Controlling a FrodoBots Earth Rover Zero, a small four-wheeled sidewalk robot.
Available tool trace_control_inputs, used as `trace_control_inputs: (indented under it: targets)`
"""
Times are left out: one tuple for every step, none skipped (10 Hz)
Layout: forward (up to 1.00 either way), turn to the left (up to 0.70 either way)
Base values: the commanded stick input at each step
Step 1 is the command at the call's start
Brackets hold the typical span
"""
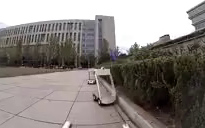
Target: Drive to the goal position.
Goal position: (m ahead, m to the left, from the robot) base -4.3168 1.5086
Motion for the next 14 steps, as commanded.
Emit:
trace_control_inputs:
  targets:
    - [0.06, 0.00]
    - [0.06, 0.00]
    - [0.06, 0.00]
    - [0.06, 0.00]
    - [0.06, 0.00]
    - [0.06, 0.00]
    - [0.06, 0.00]
    - [0.06, 0.00]
    - [0.06, 0.00]
    - [0.06, 0.00]
    - [0.07, 0.00]
    - [0.06, 0.00]
    - [0.06, 0.00]
    - [0.06, 0.00]
